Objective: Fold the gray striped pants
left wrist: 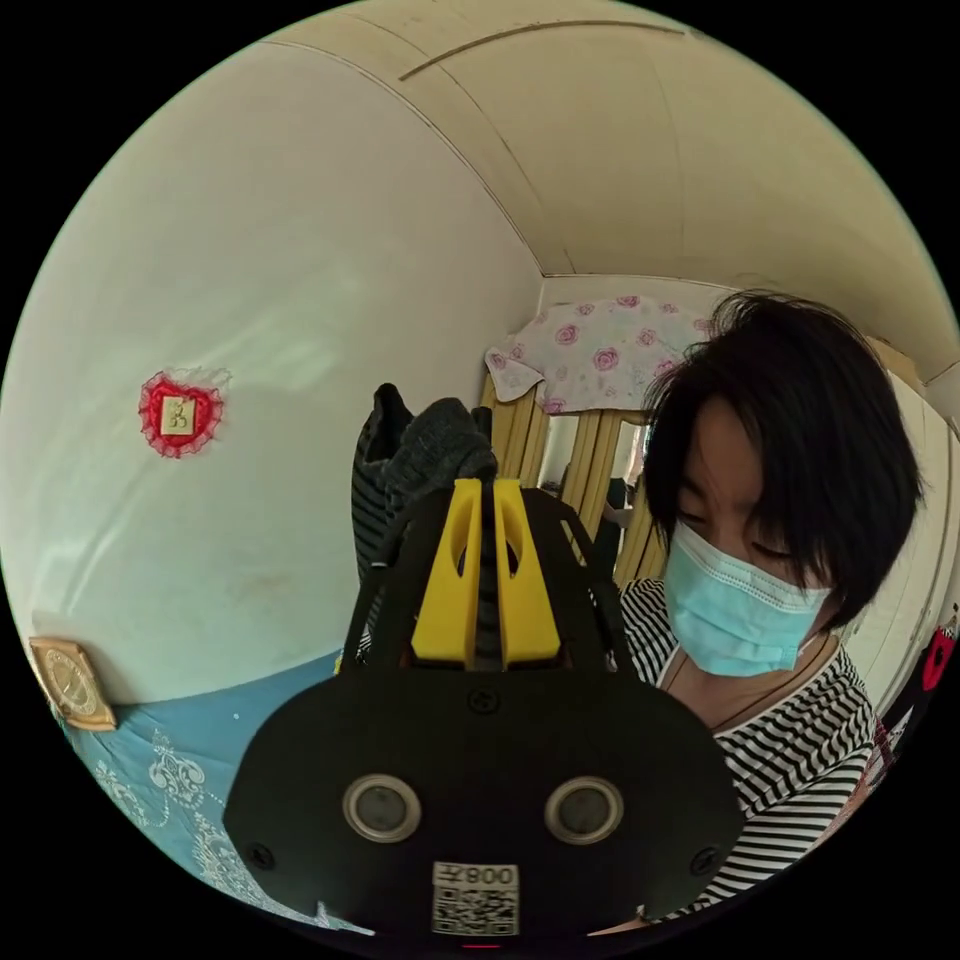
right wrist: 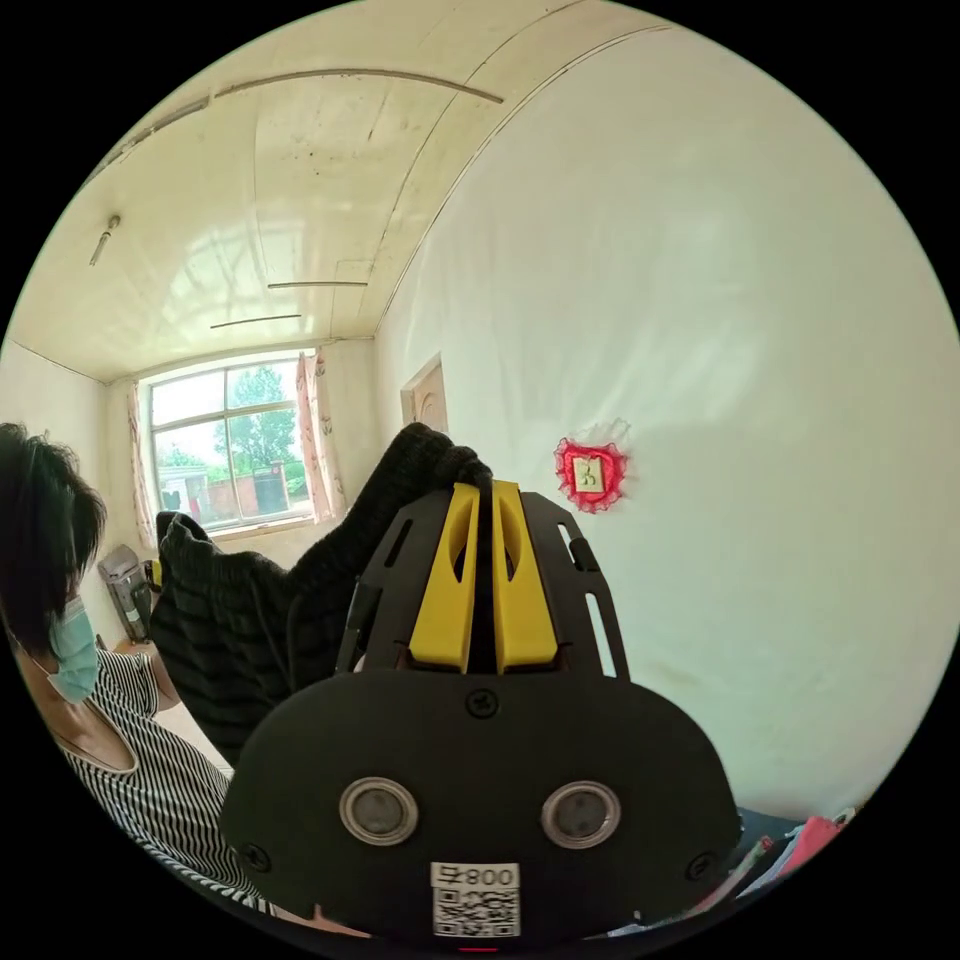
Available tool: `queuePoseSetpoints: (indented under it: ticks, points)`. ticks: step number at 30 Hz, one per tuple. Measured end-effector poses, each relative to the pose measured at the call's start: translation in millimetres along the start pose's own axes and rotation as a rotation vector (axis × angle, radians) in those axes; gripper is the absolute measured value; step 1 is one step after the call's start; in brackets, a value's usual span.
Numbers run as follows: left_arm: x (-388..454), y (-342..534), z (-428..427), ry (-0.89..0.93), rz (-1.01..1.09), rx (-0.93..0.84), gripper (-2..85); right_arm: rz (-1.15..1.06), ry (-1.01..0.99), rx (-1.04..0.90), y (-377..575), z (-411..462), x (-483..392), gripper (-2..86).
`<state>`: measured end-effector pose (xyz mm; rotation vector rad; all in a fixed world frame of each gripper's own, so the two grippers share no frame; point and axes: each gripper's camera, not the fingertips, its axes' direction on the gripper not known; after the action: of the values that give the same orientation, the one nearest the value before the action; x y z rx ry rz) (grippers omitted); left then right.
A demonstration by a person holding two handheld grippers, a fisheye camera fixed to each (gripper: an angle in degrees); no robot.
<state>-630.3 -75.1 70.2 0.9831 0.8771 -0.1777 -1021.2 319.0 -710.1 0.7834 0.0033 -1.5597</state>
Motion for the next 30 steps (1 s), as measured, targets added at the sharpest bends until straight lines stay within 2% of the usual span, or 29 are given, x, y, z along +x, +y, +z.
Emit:
queuePoseSetpoints:
  ticks: [6,9,11,12,14,15,17,20,23,26,30]
  points:
    - [-77.7,125.1,-166.7,-0.216,-0.221,0.090,2.0,-0.046,-0.118,-0.193,1.4,218.2,-28.7,2.1]
    - [-134.0,215.2,-261.6,-0.356,-0.402,0.134,2.1,-0.082,-0.147,-0.335,21.2,354.8,-52.9,2.3]
    - [-183.7,301.2,-338.3,-0.497,-0.566,0.149,2.1,-0.096,-0.183,-0.484,53.7,480.0,-74.0,2.7]
    - [-196.2,325.7,-357.5,-0.545,-0.620,0.148,2.0,-0.099,-0.188,-0.524,65.0,512.2,-79.5,2.8]
    - [-238.1,436.3,-428.0,-0.715,-0.814,0.127,1.9,-0.088,-0.185,-0.728,124.5,637.9,-98.4,3.3]
    - [-246.0,468.2,-445.3,-0.753,-0.897,0.125,1.8,-0.081,-0.183,-0.781,142.0,664.6,-101.9,3.3]
    - [-249.6,592.4,-505.0,-0.840,-1.113,0.117,1.2,-0.037,-0.166,-0.959,220.2,749.9,-109.2,2.1]
    - [-211.1,726.5,-549.5,-0.849,-1.367,0.131,0.5,0.062,-0.219,-1.069,307.0,794.1,-93.5,0.3]
    - [-155.7,827.1,-564.0,-0.803,-1.545,0.163,0.3,0.186,-0.279,-1.141,390.1,788.6,-55.3,-0.1]
    - [-115.2,895.7,-558.8,-0.759,-1.681,0.124,0.2,0.394,-0.282,-1.247,480.5,751.6,-5.0,0.0]
    - [-101.6,940.0,-540.6,-0.685,-1.736,-0.012,0.2,0.697,-0.305,-1.259,571.7,677.3,44.5,0.0]
